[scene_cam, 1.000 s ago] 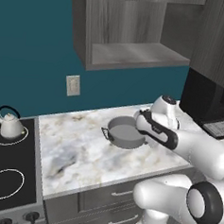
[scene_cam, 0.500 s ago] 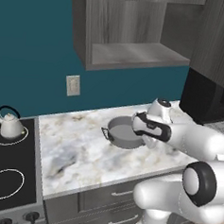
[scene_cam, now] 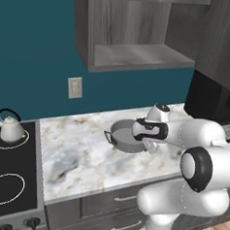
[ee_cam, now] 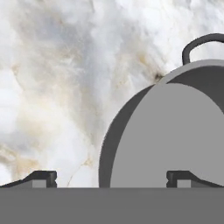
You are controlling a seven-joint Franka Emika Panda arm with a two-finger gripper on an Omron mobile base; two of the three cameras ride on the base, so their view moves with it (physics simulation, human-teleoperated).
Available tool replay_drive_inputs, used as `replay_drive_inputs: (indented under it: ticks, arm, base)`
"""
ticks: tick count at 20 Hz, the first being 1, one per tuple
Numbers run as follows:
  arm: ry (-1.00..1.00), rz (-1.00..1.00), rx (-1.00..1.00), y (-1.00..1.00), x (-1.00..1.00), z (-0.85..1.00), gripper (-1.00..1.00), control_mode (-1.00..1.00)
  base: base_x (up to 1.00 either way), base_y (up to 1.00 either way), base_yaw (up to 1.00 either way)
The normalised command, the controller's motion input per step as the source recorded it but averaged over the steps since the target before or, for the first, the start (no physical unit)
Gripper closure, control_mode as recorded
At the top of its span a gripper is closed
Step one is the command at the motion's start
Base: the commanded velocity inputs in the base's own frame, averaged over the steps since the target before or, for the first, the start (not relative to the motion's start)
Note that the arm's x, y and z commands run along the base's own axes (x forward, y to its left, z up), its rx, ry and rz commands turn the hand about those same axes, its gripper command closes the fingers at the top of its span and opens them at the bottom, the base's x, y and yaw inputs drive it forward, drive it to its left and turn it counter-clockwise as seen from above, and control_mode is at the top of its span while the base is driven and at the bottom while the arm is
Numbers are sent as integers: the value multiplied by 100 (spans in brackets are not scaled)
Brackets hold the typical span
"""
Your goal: Pick the kettle from the cabinet and place it on a stove burner. Then pick the pot from the counter and place it on another stove burner. Finally, turn both burners on.
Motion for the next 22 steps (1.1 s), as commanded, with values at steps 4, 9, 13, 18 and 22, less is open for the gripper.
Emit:
replay_drive_inputs:
  ticks: [4,9,13,18,22]
  arm:
    - [4,0,-3,0,16,-21,-100,-100]
    - [4,0,-3,0,20,-19,-100,-100]
    - [4,0,-2,0,9,-15,-100,-100]
    - [4,0,-4,0,8,-23,100,-100]
    - [1,0,0,0,0,-13,100,-100]
  base:
    - [0,0,0]
    - [0,0,0]
    - [0,0,0]
    - [0,0,0]
    - [0,0,0]
